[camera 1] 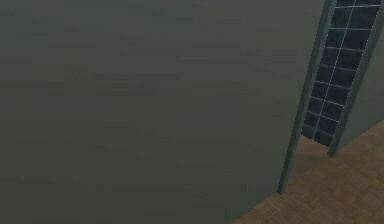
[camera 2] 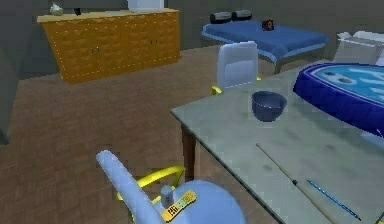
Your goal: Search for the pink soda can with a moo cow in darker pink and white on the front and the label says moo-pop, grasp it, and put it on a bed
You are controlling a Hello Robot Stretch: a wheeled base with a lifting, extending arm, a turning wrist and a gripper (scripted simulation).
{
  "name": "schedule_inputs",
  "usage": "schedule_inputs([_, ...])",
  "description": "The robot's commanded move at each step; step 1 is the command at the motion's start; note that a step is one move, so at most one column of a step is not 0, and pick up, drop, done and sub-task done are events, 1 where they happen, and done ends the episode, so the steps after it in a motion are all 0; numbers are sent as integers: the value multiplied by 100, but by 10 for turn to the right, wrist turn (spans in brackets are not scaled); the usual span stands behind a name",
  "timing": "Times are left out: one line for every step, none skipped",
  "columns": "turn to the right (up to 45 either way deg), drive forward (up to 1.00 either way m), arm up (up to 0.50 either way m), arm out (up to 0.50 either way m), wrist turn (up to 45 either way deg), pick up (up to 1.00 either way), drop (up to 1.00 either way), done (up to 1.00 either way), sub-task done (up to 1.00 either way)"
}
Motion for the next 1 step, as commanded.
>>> schedule_inputs([0,0,0,32,0,0,0,0,0])
